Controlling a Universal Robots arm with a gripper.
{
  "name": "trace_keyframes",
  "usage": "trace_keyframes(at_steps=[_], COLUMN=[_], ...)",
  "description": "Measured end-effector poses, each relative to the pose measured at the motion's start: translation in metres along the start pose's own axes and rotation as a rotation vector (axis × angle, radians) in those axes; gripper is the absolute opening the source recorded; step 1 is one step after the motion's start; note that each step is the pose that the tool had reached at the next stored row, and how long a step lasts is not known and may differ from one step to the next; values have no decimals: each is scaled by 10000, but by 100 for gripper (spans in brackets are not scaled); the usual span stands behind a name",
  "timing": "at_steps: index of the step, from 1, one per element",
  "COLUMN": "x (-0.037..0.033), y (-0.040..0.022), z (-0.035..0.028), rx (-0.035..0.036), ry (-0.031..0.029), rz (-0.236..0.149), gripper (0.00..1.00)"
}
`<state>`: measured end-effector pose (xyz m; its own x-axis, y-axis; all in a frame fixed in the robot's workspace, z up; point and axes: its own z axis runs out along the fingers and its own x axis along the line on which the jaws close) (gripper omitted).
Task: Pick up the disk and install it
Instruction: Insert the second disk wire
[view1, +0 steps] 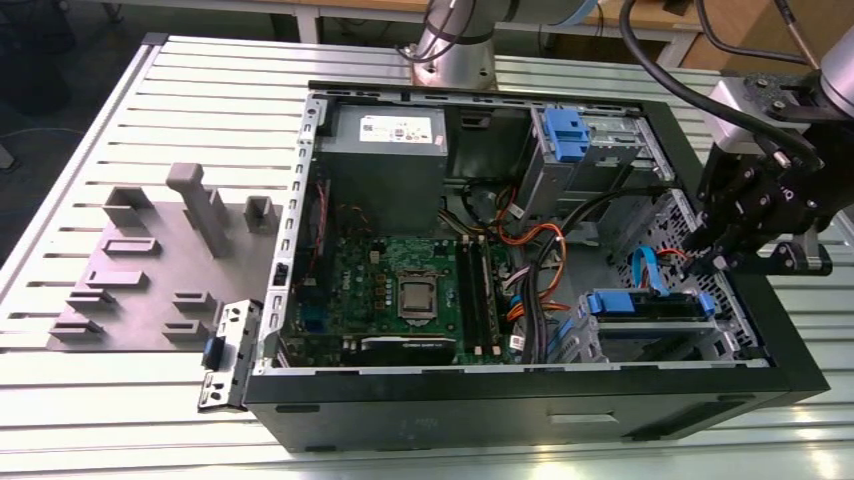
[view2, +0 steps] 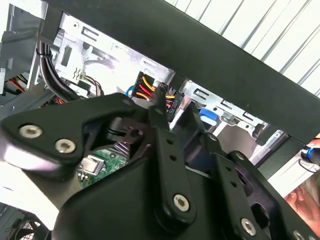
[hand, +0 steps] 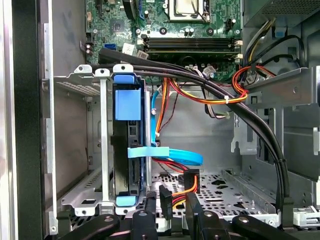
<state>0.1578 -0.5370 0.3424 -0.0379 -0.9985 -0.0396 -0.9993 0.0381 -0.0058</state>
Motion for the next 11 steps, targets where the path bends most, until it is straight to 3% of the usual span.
trace_keyframes(at_steps=[3,5,11], x=[0,0,1], y=[0,0,17], z=[0,0,0], rx=[0,0,4], ry=[-1,0,3], rz=[-1,0,-1], gripper=[29,17,16])
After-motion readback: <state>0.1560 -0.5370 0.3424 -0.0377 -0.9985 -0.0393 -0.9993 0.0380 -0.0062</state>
